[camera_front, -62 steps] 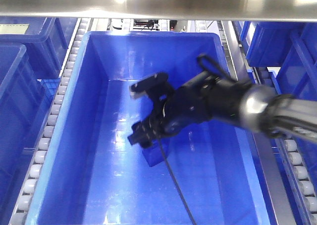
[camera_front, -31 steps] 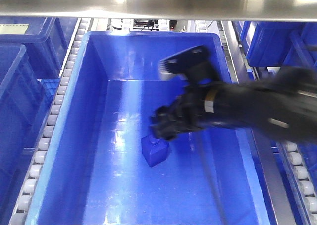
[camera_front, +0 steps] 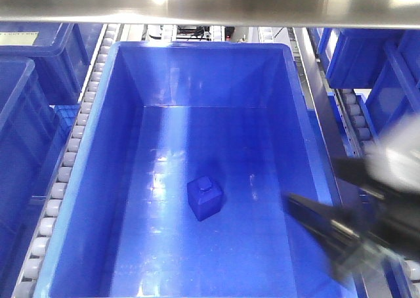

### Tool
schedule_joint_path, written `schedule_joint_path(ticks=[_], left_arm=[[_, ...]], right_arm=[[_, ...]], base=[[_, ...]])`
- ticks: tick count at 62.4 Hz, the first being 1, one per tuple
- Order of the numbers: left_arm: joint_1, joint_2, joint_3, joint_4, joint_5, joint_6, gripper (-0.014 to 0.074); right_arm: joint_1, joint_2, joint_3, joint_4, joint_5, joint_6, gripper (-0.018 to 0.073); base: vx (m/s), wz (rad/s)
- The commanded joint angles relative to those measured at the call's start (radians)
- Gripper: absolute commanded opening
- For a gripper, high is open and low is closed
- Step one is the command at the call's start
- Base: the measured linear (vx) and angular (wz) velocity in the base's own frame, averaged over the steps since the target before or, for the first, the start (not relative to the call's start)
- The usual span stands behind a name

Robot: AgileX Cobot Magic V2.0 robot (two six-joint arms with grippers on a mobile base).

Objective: Pour parts from conveyor to right shelf

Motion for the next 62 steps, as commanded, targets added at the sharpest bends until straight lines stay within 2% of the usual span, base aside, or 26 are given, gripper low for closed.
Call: schedule_joint_path(ticks=[1, 17, 27, 31, 35, 46, 62], left_arm=[[0.0, -0.015, 0.031, -0.003, -0.075, -0.003, -0.0006], [0.0, -0.014, 0.031, -0.003, -0.075, -0.003, -0.0006], [0.0, -0.014, 0.031, -0.003, -0.075, -0.003, -0.0006], [0.0, -0.014, 0.031, -0.003, -0.075, -0.003, -0.0006], [0.0, -0.014, 0.031, -0.003, -0.075, -0.003, -0.0006], [0.0, -0.014, 0.031, -0.003, -0.075, -0.003, -0.0006], [0.0, -0.014, 0.031, -0.003, -0.075, -0.003, -0.0006]], right_arm=[[-0.003, -0.15, 0.034, 0.001, -0.078, -0.006, 0.0577], [-0.003, -0.521, 0.177, -0.015, -0.074, -0.01, 0.0567], [-0.003, -0.644, 0.268, -0.083, -0.074, -0.009, 0.0515], [-0.003, -0.667, 0.297, -0.08, -0.079, -0.004, 0.0458], [-0.003, -0.673, 0.304, -0.076, -0.092, -0.004, 0.036], [-0.003, -0.673, 0.306, -0.076, -0.08, -0.003, -0.0019], [-0.003, -0.673, 0.306, -0.069, -0.047, -0.002, -0.001]], base=[[0.0, 0.0], [0.0, 0.0], [0.0, 0.0], [0.0, 0.0], [0.0, 0.0], [0.0, 0.0], [0.0, 0.0]])
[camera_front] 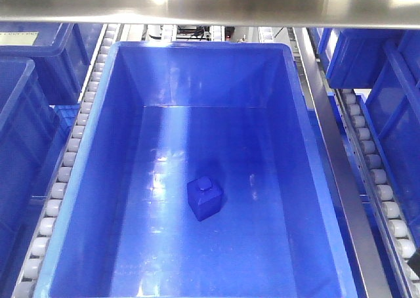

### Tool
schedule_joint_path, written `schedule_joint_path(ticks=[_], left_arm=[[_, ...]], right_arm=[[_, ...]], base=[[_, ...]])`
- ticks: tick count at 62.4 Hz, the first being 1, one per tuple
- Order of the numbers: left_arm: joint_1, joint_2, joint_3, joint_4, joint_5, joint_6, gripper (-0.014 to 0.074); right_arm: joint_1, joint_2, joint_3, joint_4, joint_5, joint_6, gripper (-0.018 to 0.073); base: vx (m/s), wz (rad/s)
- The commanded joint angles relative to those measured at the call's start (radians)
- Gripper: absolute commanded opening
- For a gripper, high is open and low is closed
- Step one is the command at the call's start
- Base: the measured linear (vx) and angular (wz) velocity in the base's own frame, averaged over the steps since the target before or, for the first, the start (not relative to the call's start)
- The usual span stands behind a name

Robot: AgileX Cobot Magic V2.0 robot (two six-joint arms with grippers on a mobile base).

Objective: Pour parts from conveyor to right shelf

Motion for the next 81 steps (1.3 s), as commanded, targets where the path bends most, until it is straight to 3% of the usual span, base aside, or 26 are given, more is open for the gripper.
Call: schedule_joint_path(ticks=[1, 27, 38, 46, 59, 67, 72, 81], left_arm=[[0.0, -0.014, 0.031, -0.003, -0.075, -0.003, -0.0006], [0.0, -0.014, 0.031, -0.003, -0.075, -0.003, -0.0006], [0.0, -0.014, 0.031, -0.003, -0.075, -0.003, -0.0006], [0.0, -0.014, 0.031, -0.003, -0.075, -0.003, -0.0006], [0.0, -0.014, 0.031, -0.003, -0.075, -0.003, -0.0006], [0.0, -0.014, 0.031, -0.003, -0.075, -0.003, -0.0006], [0.0, -0.014, 0.031, -0.003, -0.075, -0.003, -0.0006], [0.0, -0.014, 0.031, -0.003, -0.075, -0.003, -0.0006]], right_arm=[[-0.003, 0.012, -0.025, -0.008, -0.065, -0.002, -0.001], [-0.028, 0.012, -0.001, -0.034, -0.09, -0.005, -0.001], [-0.207, 0.012, 0.091, -0.021, -0.201, -0.009, -0.001], [-0.348, 0.012, 0.154, 0.058, -0.279, -0.005, -0.001], [-0.443, -0.034, 0.245, 0.043, -0.392, -0.012, -0.001], [-0.567, -0.062, 0.336, 0.053, -0.524, -0.006, -0.001], [-0.638, -0.062, 0.334, 0.053, -0.533, -0.006, -0.001], [-0.663, -0.062, 0.336, -0.021, -0.557, -0.011, -0.001]], base=[[0.0, 0.0], [0.0, 0.0], [0.0, 0.0], [0.0, 0.0], [0.0, 0.0], [0.0, 0.0], [0.0, 0.0], [0.0, 0.0]])
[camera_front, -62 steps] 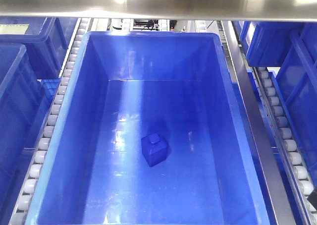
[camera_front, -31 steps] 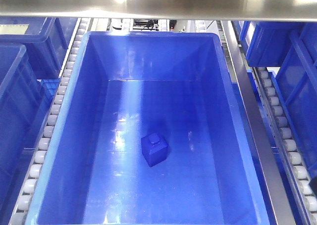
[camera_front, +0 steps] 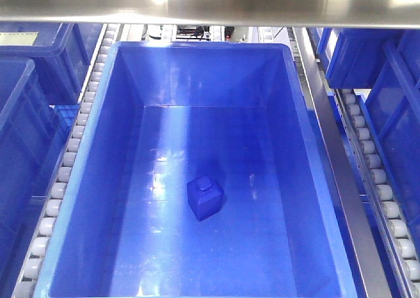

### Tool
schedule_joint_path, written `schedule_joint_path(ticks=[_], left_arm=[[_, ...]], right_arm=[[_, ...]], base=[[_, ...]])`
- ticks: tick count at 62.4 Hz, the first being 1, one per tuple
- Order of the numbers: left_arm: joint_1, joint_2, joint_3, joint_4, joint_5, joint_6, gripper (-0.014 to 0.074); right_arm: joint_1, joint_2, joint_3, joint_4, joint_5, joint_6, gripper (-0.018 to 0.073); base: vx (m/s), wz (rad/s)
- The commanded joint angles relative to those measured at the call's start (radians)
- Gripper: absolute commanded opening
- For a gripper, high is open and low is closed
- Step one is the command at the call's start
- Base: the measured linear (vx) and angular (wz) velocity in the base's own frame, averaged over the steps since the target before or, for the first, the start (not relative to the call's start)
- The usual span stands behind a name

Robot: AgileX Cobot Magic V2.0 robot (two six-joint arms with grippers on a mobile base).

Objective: Pour parts from conveyor to right shelf

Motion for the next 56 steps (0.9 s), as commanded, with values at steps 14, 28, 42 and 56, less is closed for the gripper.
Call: schedule_joint_path(ticks=[14, 28, 42, 56], left_arm=[[0.0, -0.014, 0.031, -0.003, -0.075, -0.003, -0.0006], [0.0, -0.014, 0.031, -0.003, -0.075, -0.003, -0.0006], [0.0, -0.014, 0.031, -0.003, -0.075, -0.003, -0.0006], [0.0, -0.014, 0.031, -0.003, -0.075, -0.003, -0.0006]], right_arm=[[-0.015, -0.018, 0.021, -0.072, -0.096, -0.007, -0.001], [-0.015, -0.018, 0.021, -0.048, -0.096, -0.003, -0.001], [-0.018, -0.018, 0.021, -0.049, -0.097, -0.003, -0.001], [-0.082, -0.018, 0.021, -0.016, -0.1, 0.0, -0.001]], base=[[0.0, 0.0], [0.0, 0.0], [0.0, 0.0], [0.0, 0.0]])
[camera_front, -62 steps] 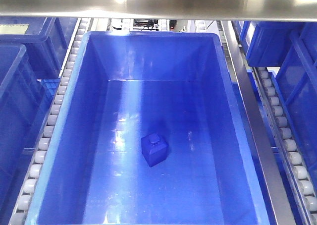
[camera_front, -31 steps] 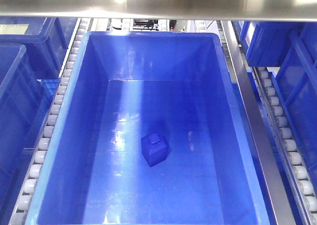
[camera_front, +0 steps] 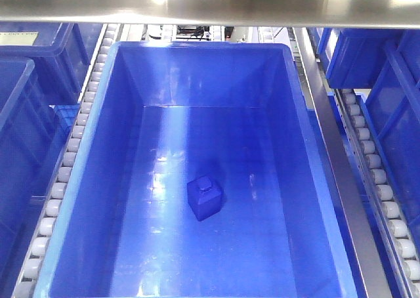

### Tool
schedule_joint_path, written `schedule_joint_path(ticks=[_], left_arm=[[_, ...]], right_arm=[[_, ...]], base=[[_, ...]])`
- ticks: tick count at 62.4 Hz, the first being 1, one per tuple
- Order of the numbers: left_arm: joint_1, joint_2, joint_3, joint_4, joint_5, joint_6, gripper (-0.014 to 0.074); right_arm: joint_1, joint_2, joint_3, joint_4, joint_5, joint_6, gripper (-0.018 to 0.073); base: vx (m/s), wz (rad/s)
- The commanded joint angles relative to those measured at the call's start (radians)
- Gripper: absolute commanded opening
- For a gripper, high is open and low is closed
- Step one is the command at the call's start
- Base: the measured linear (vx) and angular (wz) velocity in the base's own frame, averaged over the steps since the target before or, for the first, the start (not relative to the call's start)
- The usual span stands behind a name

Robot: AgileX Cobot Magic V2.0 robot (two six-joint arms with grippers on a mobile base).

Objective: Pour parts from conveyor to right shelf

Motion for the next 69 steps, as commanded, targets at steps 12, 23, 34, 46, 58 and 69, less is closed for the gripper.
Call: schedule_joint_path(ticks=[12, 23, 34, 46, 58, 69], left_arm=[[0.0, -0.014, 0.031, -0.003, -0.075, -0.003, -0.0006], [0.0, -0.014, 0.031, -0.003, -0.075, -0.003, -0.0006], [0.0, -0.014, 0.031, -0.003, -0.075, -0.003, -0.0006], [0.0, -0.014, 0.031, -0.003, -0.075, -0.003, -0.0006], [0.0, -0.014, 0.031, -0.003, -0.075, -0.003, -0.0006], [0.0, -0.014, 0.031, -0.003, -0.075, -0.003, -0.0006]], right_arm=[[-0.009, -0.018, 0.021, 0.009, -0.078, -0.002, -0.001], [-0.009, -0.018, 0.021, 0.009, -0.078, -0.002, -0.001], [-0.012, -0.018, 0.021, 0.009, -0.078, -0.003, -0.001], [-0.013, -0.018, 0.021, 0.009, -0.078, -0.003, -0.001], [-0.013, -0.018, 0.021, 0.009, -0.078, -0.003, -0.001], [-0.013, -0.018, 0.021, 0.009, -0.078, -0.003, -0.001]], base=[[0.0, 0.0], [0.0, 0.0], [0.0, 0.0], [0.0, 0.0], [0.0, 0.0], [0.0, 0.0]])
